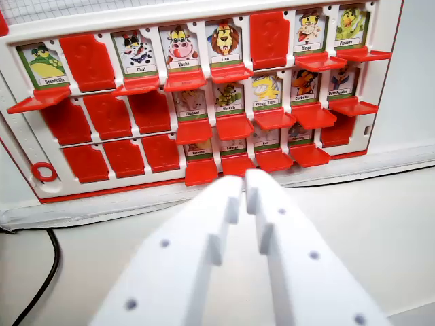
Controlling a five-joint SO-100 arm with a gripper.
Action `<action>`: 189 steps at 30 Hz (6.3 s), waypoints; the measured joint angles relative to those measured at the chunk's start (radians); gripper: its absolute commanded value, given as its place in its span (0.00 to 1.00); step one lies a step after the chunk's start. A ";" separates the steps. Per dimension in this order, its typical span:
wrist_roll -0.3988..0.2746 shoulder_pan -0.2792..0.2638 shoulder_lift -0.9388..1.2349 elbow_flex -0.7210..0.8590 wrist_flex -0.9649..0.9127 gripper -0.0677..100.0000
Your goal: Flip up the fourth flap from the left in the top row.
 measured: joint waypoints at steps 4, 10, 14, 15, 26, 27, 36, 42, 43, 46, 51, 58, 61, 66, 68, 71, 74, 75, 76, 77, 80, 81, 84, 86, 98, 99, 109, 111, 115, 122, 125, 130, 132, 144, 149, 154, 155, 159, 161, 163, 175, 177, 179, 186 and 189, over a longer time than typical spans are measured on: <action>0.018 0.003 -0.041 0.112 -0.195 0.00; 0.052 -0.017 -0.196 0.114 -0.316 0.00; 0.055 -0.032 -0.301 0.114 -0.382 0.00; 0.055 -0.037 -0.322 0.114 -0.400 0.00; 0.064 -0.077 -0.549 -0.026 -0.459 0.00; 0.064 -0.080 -0.568 -0.043 -0.459 0.00; 0.064 -0.097 -0.690 -0.164 -0.459 0.00; 0.064 -0.097 -0.709 -0.175 -0.459 0.00; 0.064 -0.097 -0.709 -0.175 -0.459 0.00; 0.064 -0.097 -0.709 -0.175 -0.459 0.00; 0.064 -0.097 -0.709 -0.175 -0.459 0.00; 0.063 -0.075 -0.709 -0.181 -0.454 0.00; 0.063 -0.055 -0.709 -0.195 -0.448 0.00; 0.063 -0.048 -0.709 -0.198 -0.448 0.00; 0.063 -0.049 -0.709 -0.198 -0.448 0.00; 0.063 -0.046 -0.709 -0.198 -0.448 0.00; 0.063 -0.048 -0.709 -0.198 -0.448 0.00; 0.063 -0.049 -0.709 -0.198 -0.448 0.00; 0.063 -0.051 -0.709 -0.201 -0.446 0.00; 0.063 -0.052 -0.710 -0.207 -0.440 0.00; 0.063 -0.055 -0.710 -0.230 -0.439 0.00; 0.064 -0.057 -0.710 -0.238 -0.439 0.00; 0.067 -0.063 -0.710 -0.261 -0.439 0.00; 0.072 -0.064 -0.710 -0.268 -0.439 0.00; 0.072 -0.066 -0.721 -0.327 -0.433 0.00; 0.072 -0.066 -0.727 -0.337 -0.433 0.00; 0.072 -0.066 -0.793 -0.400 -0.426 0.00; 0.072 -0.067 -0.798 -0.403 -0.425 0.00; 0.072 -0.077 -0.799 -0.405 -0.417 0.00; 0.072 -0.081 -0.799 -0.405 -0.391 0.00; 0.072 -0.081 -0.792 -0.405 -0.368 0.00; 0.071 -0.081 -0.672 -0.367 -0.321 0.00; 0.063 -0.083 -0.612 -0.339 -0.295 0.00; -0.026 -0.017 -0.282 -0.172 -0.179 0.00; -0.026 0.005 -0.153 -0.107 -0.138 0.00; -0.026 -0.005 -0.025 -0.058 -0.092 0.00; -0.026 -0.005 0.000 -0.048 -0.086 0.00; -0.026 -0.023 0.094 -0.014 -0.052 0.00; -0.020 -0.046 0.132 -0.009 -0.021 0.00; -0.005 -0.051 0.167 -0.009 0.017 0.00; 0.015 -0.089 0.304 -0.009 0.187 0.00; 0.014 -0.092 0.328 -0.009 0.202 0.00; -0.009 -0.097 0.351 -0.009 0.206 0.00; -0.054 -0.087 0.390 -0.009 0.224 0.00; -0.054 -0.066 0.390 -0.009 0.224 0.00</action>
